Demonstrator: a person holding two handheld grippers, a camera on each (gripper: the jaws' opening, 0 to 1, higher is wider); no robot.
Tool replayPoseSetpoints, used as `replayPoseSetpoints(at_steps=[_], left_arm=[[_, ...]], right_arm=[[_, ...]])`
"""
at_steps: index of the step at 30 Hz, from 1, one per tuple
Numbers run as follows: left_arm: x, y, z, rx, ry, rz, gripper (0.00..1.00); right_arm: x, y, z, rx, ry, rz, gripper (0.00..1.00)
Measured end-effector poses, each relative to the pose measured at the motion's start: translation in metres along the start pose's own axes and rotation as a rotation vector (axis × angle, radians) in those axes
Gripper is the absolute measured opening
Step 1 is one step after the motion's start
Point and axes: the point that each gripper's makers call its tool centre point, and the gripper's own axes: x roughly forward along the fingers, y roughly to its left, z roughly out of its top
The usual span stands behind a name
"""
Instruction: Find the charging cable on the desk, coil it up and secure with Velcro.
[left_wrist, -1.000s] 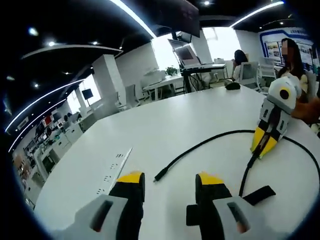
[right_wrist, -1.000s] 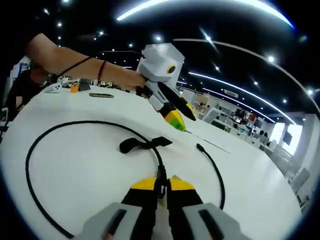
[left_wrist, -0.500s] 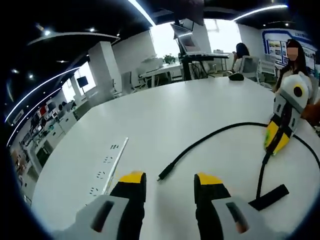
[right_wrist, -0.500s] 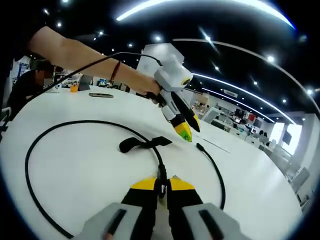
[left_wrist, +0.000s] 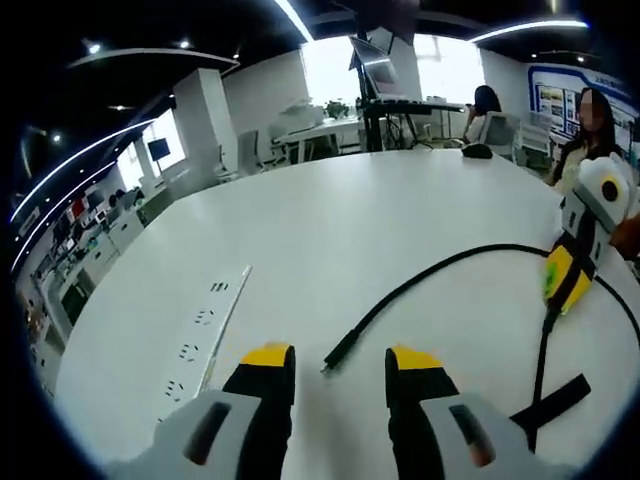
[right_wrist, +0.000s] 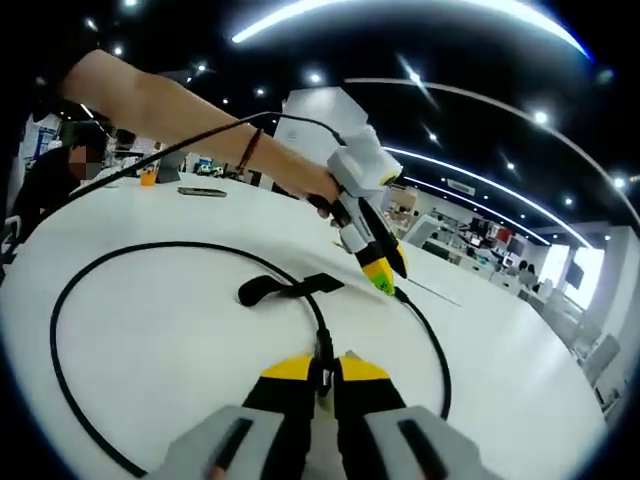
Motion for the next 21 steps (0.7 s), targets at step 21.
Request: replayPoseSetpoints(at_steps=[21], left_arm=[[0.013, 0.006, -0.004, -0.065, 0.039, -0.064, 0.26]], right_arm=[[0.001, -0.005, -0.002, -0.004, -0.001, -0.002, 0.09]])
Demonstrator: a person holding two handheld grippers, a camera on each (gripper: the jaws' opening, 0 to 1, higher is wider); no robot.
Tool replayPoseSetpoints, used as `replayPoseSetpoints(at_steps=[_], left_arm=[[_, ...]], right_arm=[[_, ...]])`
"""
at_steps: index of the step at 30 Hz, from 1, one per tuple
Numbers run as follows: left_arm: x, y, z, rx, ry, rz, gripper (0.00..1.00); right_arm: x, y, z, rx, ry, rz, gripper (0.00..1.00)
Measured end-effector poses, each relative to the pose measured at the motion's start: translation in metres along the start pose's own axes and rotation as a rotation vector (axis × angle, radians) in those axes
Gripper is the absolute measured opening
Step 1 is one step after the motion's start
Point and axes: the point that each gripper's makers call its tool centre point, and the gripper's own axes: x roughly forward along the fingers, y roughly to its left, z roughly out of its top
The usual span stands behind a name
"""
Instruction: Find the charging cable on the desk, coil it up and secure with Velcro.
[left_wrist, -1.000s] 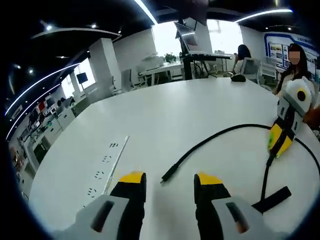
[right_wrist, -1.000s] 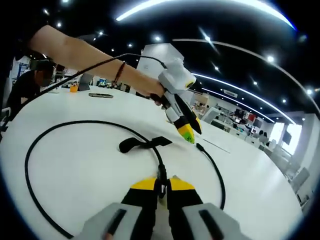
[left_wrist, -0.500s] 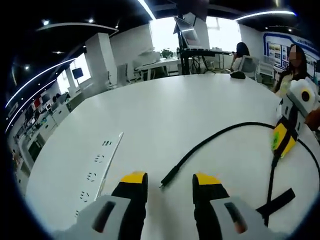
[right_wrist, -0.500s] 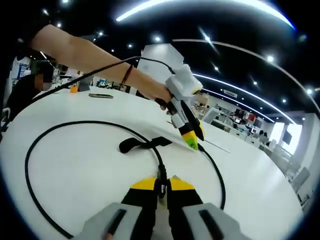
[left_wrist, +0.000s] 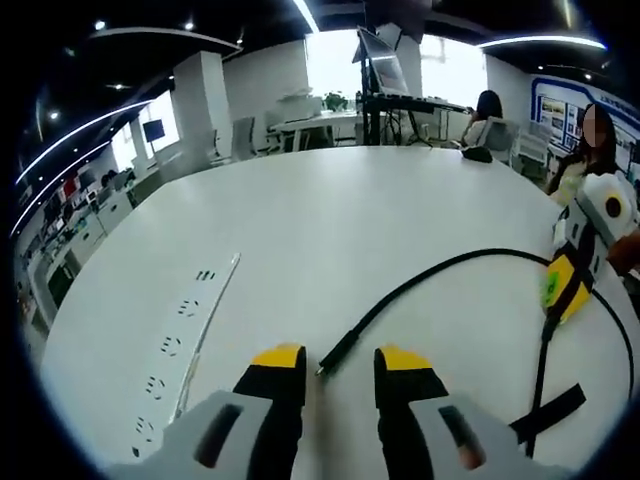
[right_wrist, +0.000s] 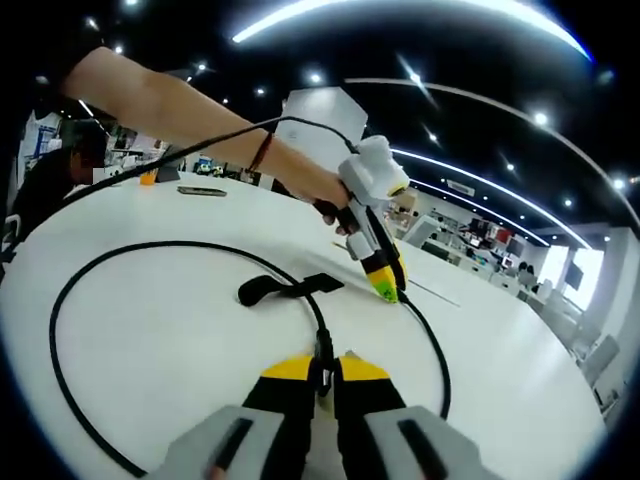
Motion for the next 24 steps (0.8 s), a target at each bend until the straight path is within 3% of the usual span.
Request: replayPoseSetpoints(at_steps=[24], left_arm=[[0.005, 0.008, -0.001, -0.037, 0.053, -0.046, 0.11]], right_arm=[[0.000, -0.004, -0.001, 0.000, -0.003, -0.004, 0.09]])
